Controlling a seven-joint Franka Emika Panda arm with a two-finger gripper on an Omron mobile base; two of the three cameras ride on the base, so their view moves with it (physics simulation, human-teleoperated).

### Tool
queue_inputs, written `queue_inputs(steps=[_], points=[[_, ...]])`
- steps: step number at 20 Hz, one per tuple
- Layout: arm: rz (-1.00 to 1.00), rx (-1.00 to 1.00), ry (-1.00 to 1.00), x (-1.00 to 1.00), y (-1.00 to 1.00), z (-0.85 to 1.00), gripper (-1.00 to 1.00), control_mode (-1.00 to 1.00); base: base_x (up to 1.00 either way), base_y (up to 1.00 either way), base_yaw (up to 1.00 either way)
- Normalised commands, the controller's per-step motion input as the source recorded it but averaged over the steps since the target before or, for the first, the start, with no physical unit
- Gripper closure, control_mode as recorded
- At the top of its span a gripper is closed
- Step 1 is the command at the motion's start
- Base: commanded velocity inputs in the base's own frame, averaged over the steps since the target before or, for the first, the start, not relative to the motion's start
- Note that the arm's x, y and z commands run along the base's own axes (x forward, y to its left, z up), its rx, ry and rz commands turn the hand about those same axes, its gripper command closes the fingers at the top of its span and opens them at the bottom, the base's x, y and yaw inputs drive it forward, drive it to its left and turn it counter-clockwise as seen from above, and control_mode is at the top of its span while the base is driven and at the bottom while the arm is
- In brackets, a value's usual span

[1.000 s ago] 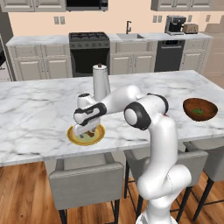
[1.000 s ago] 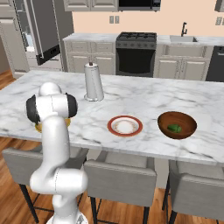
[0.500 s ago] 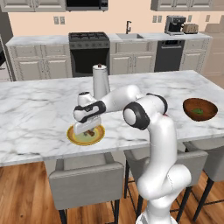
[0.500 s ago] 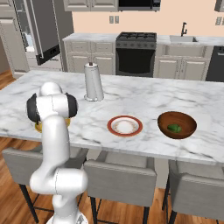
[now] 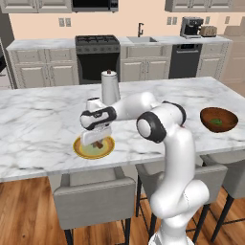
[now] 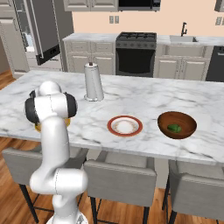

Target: Pick the chicken drumstick and avocado from their plates and place them in the bowl. Then put the bowl in the fridge.

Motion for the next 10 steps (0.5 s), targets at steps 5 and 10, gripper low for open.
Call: queue_inputs(steps=[5, 10], points=[[0.08, 0.11, 0.00, -0.25, -0.20, 0.55, 1.00, -1.00, 0.00, 0.00, 0.00], [0.09, 0.00, 0.00, -0.34, -0.35, 0.43, 1.00, -1.00, 0.00, 0.00, 0.00]])
